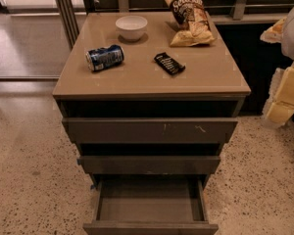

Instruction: Place rxbar chocolate into bottom drawer

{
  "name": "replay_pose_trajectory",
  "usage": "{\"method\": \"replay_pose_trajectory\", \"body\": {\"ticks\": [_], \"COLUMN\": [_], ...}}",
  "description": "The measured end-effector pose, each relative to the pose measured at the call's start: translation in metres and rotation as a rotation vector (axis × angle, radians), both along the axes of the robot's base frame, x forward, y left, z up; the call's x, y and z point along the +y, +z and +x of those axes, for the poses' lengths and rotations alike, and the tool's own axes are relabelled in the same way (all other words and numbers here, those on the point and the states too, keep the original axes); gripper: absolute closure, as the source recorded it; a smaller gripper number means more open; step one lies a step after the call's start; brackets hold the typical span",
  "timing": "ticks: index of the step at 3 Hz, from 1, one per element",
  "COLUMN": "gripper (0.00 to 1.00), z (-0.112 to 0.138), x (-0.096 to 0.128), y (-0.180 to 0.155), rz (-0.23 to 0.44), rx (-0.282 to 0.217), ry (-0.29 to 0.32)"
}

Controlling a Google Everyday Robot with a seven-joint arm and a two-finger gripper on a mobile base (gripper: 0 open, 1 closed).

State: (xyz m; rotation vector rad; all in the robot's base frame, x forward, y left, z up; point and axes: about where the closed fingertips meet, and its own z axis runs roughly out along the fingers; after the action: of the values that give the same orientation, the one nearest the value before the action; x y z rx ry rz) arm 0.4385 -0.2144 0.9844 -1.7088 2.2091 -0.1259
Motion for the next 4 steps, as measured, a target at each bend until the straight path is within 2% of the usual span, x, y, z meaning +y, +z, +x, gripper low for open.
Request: {"method": "replay_pose_trajectory", "body": {"ticks": [1,2,3,4], "gripper": [0.00,0.00,0.00,0.00], "z": [0.000,0.028,0.086,0.151], "x": [0.000,-0.002,0.002,0.020], "y": [0.000,0.000,-0.008,-0.018], "rz": [0.000,0.052,0.106,0.167], "rx": [0.000,-0.054,-0.065,-0.040], "ry": [0.000,-0.037,-0.047,-0.025]}}
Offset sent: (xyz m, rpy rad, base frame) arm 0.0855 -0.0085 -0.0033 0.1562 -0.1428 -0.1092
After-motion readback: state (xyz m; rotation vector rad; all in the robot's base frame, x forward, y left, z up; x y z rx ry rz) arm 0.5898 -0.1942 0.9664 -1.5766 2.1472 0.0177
